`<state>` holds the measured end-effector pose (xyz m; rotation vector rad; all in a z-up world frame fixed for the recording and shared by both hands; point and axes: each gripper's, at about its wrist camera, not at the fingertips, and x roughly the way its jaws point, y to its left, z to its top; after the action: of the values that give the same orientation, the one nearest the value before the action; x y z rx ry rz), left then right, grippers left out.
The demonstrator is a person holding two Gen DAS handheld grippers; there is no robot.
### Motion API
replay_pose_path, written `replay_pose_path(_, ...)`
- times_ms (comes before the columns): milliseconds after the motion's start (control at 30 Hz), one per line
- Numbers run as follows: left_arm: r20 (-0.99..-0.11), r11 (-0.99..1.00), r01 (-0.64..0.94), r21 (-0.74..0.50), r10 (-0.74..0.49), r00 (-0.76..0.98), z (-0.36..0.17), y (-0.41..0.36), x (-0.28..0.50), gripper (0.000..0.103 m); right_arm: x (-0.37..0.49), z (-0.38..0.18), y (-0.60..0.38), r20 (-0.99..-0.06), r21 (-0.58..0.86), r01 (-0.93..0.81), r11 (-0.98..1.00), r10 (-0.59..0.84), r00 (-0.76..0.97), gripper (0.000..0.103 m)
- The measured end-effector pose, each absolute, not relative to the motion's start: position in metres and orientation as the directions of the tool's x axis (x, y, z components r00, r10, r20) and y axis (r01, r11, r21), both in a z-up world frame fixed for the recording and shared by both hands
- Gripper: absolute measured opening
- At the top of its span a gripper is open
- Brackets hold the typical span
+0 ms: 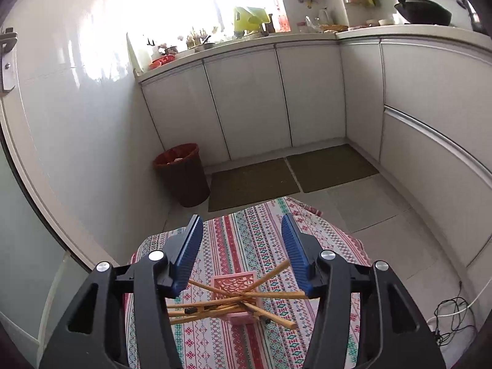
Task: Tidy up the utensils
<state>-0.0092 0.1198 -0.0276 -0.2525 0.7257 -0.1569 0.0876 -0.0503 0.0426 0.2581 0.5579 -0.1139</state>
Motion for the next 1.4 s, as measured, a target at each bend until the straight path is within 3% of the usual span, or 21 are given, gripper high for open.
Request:
replay_pose_path(133,-0.634,0.970,0.037,-0.239,-0.185,0.751,-0.025,0.111,-0.008,0.083,0.066,0.044,-0.057,-0.543,0.154,0.194,0.969,-0.081,0.836,0.068)
replay_pose_path(267,-0.592,0.972,0.026,-0.233,-0.163,0.789,-0.014,0.104,-0.017,0.095,0.041,0.037,-0.067,-0.560,0.097,0.230,0.968,-0.138,0.817,0.075)
replay_pose_path(533,-0.532,0.993,-0.001,-0.116,-0.061,0.845,0.008,0.069,-0.045,0.096,-0.013,0.025,-0.092,-0.597,-0.006,0.314,0.949,-0.256,0.761,0.095)
replay_pose_path(633,-0.509,0.999,-0.001,-0.042,-0.021,0.860,0.015,0.050,-0.055,0.096,-0.035,0.024,-0.106,-0.599,0.008,0.370,0.929,-0.291,0.746,0.096)
replay_pose_path(767,-0.525,0.997,0.007,-0.073,-0.044,0.850,0.016,0.039,-0.065,0.096,-0.054,0.023,-0.123,-0.626,0.034,0.410,0.911,-0.301,0.719,0.096)
replay_pose_path(900,-0.519,1.000,-0.001,-0.017,-0.008,0.854,0.022,0.024,-0.074,0.096,-0.067,0.024,-0.132,-0.653,0.025,0.409,0.912,-0.295,0.698,0.096)
replay_pose_path(1400,-0.532,1.000,0.004,0.031,0.013,0.847,0.031,0.004,-0.084,0.096,-0.097,0.039,-0.139,-0.637,0.074,0.389,0.918,-0.257,0.727,0.096)
